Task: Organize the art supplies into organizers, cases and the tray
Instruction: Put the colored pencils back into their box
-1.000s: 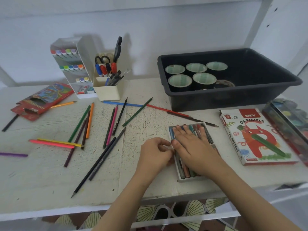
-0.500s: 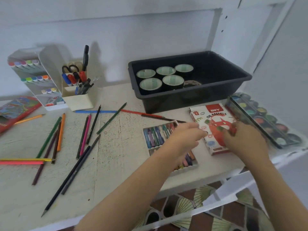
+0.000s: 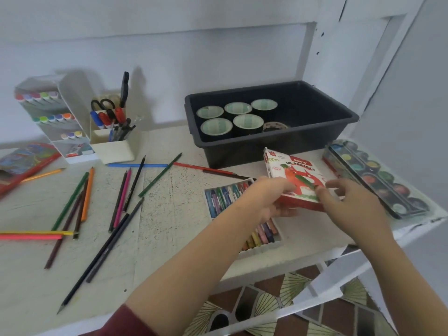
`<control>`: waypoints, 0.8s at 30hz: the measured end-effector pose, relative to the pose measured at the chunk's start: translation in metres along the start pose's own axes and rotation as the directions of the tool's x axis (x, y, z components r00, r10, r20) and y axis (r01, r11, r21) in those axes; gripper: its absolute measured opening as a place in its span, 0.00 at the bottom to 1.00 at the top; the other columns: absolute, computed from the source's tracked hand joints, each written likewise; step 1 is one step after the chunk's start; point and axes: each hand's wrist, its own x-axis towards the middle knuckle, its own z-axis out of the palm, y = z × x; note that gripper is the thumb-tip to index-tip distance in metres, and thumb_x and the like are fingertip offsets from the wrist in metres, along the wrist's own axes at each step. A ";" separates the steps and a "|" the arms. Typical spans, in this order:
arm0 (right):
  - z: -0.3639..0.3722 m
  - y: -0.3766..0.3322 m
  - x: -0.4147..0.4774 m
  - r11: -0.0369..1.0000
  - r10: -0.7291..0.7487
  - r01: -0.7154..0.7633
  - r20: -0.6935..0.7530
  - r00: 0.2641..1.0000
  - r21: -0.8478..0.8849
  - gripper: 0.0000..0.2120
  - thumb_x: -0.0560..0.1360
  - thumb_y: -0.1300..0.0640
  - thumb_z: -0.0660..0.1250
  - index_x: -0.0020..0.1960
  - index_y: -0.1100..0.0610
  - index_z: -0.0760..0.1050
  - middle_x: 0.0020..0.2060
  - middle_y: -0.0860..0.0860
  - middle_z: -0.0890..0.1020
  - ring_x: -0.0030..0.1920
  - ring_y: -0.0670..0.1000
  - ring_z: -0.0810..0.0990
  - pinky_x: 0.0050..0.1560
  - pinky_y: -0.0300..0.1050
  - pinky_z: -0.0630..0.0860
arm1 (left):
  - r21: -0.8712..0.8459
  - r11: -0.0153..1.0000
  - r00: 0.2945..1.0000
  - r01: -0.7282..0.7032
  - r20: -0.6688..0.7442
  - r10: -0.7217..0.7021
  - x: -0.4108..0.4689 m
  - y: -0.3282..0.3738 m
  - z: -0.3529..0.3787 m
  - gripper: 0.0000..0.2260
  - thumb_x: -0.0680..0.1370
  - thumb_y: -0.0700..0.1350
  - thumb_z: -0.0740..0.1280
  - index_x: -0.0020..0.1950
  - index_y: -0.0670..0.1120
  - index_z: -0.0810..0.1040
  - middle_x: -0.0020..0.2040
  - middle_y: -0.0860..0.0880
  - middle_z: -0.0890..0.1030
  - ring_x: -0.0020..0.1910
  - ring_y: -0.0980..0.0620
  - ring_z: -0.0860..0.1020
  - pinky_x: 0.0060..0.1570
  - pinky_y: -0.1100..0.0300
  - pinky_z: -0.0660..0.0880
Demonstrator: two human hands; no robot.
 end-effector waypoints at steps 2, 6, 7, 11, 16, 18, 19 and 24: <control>-0.001 -0.009 -0.004 0.996 -0.012 0.009 0.038 0.999 0.091 0.20 0.77 0.44 0.62 0.63 0.53 0.71 0.53 0.52 0.78 0.45 0.48 0.74 0.30 0.36 0.65 | 0.022 1.000 1.000 -0.022 -0.003 0.022 -0.010 0.007 -0.018 0.15 0.78 0.39 0.66 0.63 0.42 0.69 0.49 0.43 0.82 0.45 0.48 0.83 0.40 0.55 0.82; 0.005 -0.033 -0.002 0.935 0.020 -0.059 0.112 0.994 0.351 0.16 0.77 0.45 0.62 0.61 0.50 0.66 0.50 0.49 0.76 0.45 0.49 0.76 0.33 0.41 0.71 | 0.044 0.997 0.998 -0.064 -0.024 0.065 -0.038 0.010 -0.076 0.12 0.77 0.37 0.64 0.59 0.41 0.70 0.43 0.44 0.84 0.40 0.49 0.83 0.36 0.57 0.81; 0.008 -0.040 -0.001 0.921 0.023 -0.074 0.134 0.991 0.383 0.17 0.77 0.45 0.62 0.63 0.51 0.66 0.50 0.50 0.76 0.46 0.50 0.76 0.36 0.44 0.73 | 0.063 0.995 0.996 -0.080 -0.040 0.083 -0.046 0.008 -0.094 0.11 0.76 0.37 0.64 0.59 0.40 0.71 0.41 0.44 0.84 0.38 0.49 0.83 0.34 0.57 0.80; 0.023 -0.066 -0.002 0.914 -0.050 -0.056 0.247 0.968 0.401 0.18 0.78 0.48 0.61 0.65 0.52 0.67 0.49 0.51 0.78 0.42 0.49 0.78 0.35 0.42 0.73 | 0.097 0.990 0.983 -0.106 -0.142 0.119 -0.073 -0.009 -0.155 0.09 0.72 0.37 0.61 0.52 0.39 0.73 0.37 0.44 0.81 0.35 0.49 0.78 0.32 0.59 0.76; 0.053 -0.095 -0.014 0.946 -0.183 0.042 0.421 0.889 0.322 0.07 0.76 0.50 0.65 0.52 0.50 0.74 0.43 0.45 0.79 0.40 0.43 0.78 0.32 0.36 0.73 | 0.060 0.997 0.957 -0.042 -0.285 0.057 -0.091 -0.043 -0.211 0.09 0.72 0.36 0.59 0.50 0.38 0.75 0.37 0.43 0.81 0.36 0.47 0.80 0.36 0.56 0.79; 0.067 -0.107 -0.020 0.961 -0.191 0.067 0.465 0.865 0.270 0.07 0.75 0.50 0.67 0.52 0.50 0.74 0.41 0.44 0.78 0.38 0.41 0.76 0.30 0.33 0.70 | 0.061 0.998 0.947 -0.007 -0.320 0.026 -0.095 -0.056 -0.226 0.09 0.74 0.36 0.60 0.51 0.38 0.76 0.38 0.43 0.83 0.36 0.47 0.81 0.35 0.58 0.80; 0.071 -0.111 -0.024 0.967 -0.190 0.076 0.485 0.854 0.244 0.08 0.75 0.49 0.67 0.52 0.50 0.73 0.41 0.44 0.77 0.38 0.41 0.76 0.30 0.34 0.70 | 0.084 0.996 0.946 -0.002 -0.322 0.028 -0.096 -0.060 -0.232 0.09 0.75 0.36 0.60 0.53 0.40 0.76 0.39 0.43 0.83 0.37 0.48 0.81 0.36 0.59 0.80; 0.092 -0.130 -0.045 0.971 -0.227 0.150 0.517 0.825 0.186 0.10 0.75 0.49 0.67 0.54 0.48 0.71 0.39 0.42 0.77 0.38 0.40 0.76 0.31 0.33 0.70 | 0.270 0.961 0.890 -0.062 -0.421 0.176 -0.098 -0.068 -0.260 0.08 0.77 0.39 0.65 0.54 0.49 0.77 0.44 0.47 0.84 0.41 0.51 0.83 0.39 0.61 0.78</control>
